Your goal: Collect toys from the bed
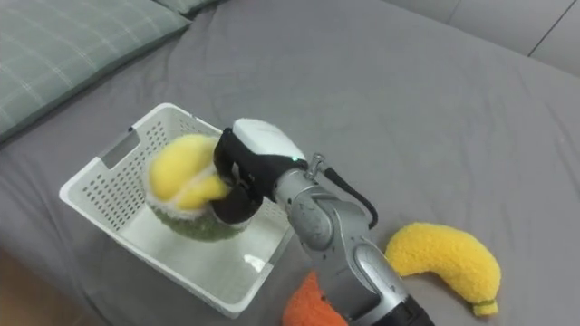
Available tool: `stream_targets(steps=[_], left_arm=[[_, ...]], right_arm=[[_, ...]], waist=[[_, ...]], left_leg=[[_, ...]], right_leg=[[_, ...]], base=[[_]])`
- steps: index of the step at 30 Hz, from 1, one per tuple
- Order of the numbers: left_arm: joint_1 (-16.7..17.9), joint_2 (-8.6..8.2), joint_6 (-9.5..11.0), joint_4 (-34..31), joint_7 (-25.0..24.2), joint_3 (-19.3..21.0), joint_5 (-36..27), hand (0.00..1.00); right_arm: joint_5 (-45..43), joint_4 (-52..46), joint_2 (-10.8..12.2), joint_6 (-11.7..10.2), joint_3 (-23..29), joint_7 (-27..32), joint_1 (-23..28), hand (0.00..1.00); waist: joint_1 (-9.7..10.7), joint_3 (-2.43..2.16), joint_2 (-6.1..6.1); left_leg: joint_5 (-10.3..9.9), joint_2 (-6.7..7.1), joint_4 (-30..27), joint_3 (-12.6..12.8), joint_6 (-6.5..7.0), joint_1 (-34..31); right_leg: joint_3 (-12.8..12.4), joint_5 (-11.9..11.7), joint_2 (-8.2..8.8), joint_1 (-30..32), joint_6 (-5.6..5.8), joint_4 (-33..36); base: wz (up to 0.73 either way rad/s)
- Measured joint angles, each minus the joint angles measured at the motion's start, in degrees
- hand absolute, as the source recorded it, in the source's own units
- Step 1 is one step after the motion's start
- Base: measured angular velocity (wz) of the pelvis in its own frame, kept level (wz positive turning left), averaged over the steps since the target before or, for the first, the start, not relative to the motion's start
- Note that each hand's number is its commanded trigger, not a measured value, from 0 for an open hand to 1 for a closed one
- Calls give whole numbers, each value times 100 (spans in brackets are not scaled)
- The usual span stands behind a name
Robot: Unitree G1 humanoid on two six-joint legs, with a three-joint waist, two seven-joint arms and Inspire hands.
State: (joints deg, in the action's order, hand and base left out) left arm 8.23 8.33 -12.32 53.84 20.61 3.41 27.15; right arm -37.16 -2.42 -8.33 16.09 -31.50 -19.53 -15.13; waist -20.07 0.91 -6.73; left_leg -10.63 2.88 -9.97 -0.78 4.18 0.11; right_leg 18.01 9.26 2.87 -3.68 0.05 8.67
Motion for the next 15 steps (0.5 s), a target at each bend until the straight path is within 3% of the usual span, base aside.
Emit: stream_targets(steps=[6, 15], left_arm=[[-64, 1, -31, -49, 0, -27, -3, 0], [-100, -11, -21, -39, 11, -26, -9, 0]], right_arm=[[-398, 466, -23, 38, -63, -59, -2, 0], [-424, 594, -21, 97, -19, -62, -2, 0]], waist=[[-41, 14, 12], [105, 33, 35]], left_leg=[[1, 6, -42, -33, -1, -104], [8, 18, -71, -96, 1, -140]], right_leg=[[56, -5, 2, 70, 0, -8], [116, -6, 11, 65, 1, -4]], base=[[4], [3]])
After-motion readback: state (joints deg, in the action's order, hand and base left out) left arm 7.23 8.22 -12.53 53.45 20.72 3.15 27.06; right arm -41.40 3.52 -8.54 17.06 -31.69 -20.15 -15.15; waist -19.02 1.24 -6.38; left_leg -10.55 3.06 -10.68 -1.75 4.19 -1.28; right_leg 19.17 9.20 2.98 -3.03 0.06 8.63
